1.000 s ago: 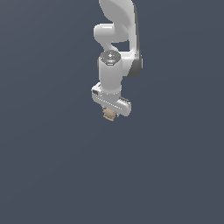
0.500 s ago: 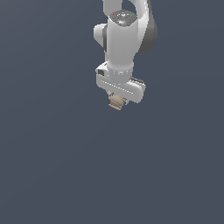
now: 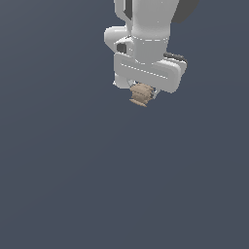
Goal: Pick up the object and move it to a goal position.
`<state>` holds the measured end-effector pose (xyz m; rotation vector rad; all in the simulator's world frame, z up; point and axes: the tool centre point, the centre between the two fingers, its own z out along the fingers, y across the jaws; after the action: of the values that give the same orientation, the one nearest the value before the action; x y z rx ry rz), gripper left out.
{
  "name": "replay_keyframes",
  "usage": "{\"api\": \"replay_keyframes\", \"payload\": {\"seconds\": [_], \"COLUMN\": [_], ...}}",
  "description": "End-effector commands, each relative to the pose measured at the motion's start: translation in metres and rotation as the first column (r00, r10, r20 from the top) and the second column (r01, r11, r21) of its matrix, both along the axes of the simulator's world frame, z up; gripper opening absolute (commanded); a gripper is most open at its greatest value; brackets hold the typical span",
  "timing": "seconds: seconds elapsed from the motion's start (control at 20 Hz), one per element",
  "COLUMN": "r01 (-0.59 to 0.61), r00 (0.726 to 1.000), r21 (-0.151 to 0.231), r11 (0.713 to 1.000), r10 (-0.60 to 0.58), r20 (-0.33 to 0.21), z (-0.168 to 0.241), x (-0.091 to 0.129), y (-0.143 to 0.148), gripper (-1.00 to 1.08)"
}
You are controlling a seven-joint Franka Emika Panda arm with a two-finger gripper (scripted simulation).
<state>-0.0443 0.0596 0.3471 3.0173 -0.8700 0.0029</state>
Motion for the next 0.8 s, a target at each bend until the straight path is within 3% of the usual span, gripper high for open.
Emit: {"api": "replay_keyframes", "payload": {"seconds": [0.0,0.35,0.75], "r01": [0.0,0.0,0.0], "r00": [1.0,1.0,1.0], "r21": [0.0,0.001,0.001], "r11": [1.0,1.0,1.0], "r10": [0.0,0.0,0.0], "r20": [-0.001,-0.001,-0.001], "z": [0.023,0.068,0.091], "x": [0.003,0.011,0.016], "y": [0.007,0.022,0.03], "gripper": [-1.0,-1.0,-1.0]}}
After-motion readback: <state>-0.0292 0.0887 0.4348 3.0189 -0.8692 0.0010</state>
